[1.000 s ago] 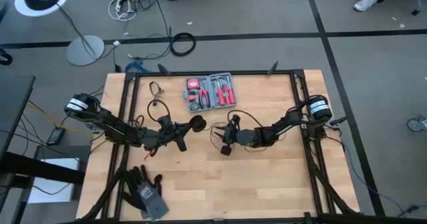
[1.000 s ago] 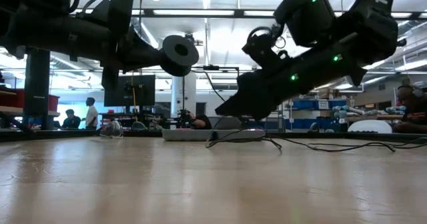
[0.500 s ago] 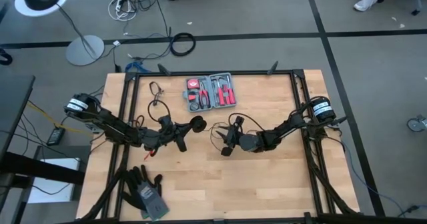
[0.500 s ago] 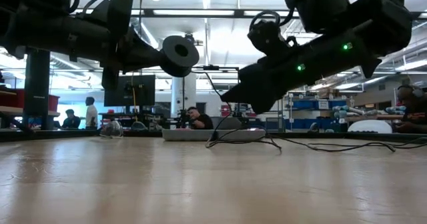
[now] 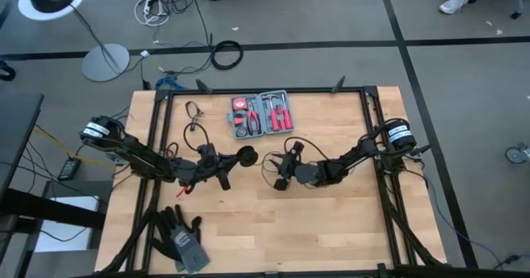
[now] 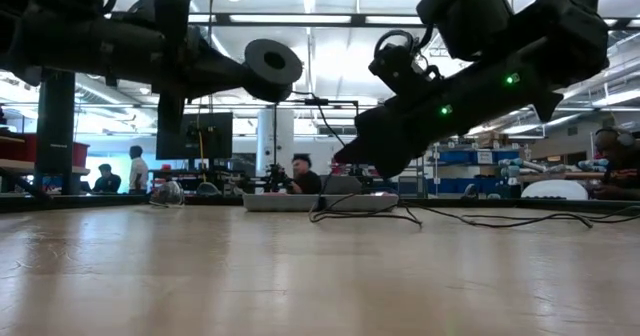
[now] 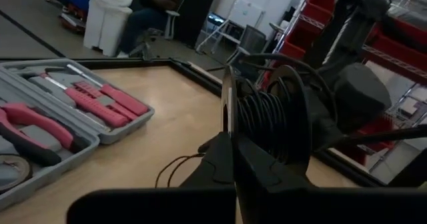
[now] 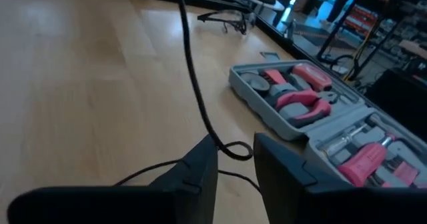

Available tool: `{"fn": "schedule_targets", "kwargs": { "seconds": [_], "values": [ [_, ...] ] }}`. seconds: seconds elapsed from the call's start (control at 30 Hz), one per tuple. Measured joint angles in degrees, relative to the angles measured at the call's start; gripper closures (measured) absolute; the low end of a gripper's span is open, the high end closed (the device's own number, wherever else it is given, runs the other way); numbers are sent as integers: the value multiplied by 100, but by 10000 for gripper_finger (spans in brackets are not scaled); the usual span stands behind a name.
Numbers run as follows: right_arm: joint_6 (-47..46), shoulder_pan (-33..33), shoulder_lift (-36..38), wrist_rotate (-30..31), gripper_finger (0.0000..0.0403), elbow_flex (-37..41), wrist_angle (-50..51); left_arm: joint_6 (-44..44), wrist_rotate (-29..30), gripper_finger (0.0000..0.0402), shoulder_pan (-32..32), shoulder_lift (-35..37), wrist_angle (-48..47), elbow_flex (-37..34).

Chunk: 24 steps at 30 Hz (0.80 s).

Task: Coil cords
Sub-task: Coil the black wire onto the black spool

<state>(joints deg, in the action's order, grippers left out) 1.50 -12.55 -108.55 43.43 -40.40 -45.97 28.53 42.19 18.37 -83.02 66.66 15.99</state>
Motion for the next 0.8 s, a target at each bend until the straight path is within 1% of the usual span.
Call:
{"fn": "schedule_targets", "kwargs": {
  "seconds": [0.1,0.2,0.23,0.37,0.47,0.57,0.7,0.73,0.8],
  "values": [
    [-46,0,0,-135,329,0,36,-4,-2,401,0,0,-32,0],
    [-164,-26,3,-165,383,0,35,-123,-2,401,0,0,-41,0],
    [-251,-31,23,-167,392,0,65,-146,0,402,-2,0,-55,0],
    [-748,18,245,-191,397,0,346,-266,-12,401,0,0,-210,0],
    [-1152,201,574,-461,399,0,1048,-268,-173,401,-2,0,-407,0],
    [-1597,443,972,-944,400,0,1675,-268,-337,401,-2,0,-729,0],
    [-1916,793,1400,-1805,401,-66,2053,-258,-539,402,-20,0,-1119,21],
    [-1971,870,1449,-1998,401,-169,2225,-247,-582,401,-40,0,-1354,94],
    [-1991,975,1494,-2199,401,-481,2774,-234,-635,401,-90,0,-1931,322]
  ]
}}
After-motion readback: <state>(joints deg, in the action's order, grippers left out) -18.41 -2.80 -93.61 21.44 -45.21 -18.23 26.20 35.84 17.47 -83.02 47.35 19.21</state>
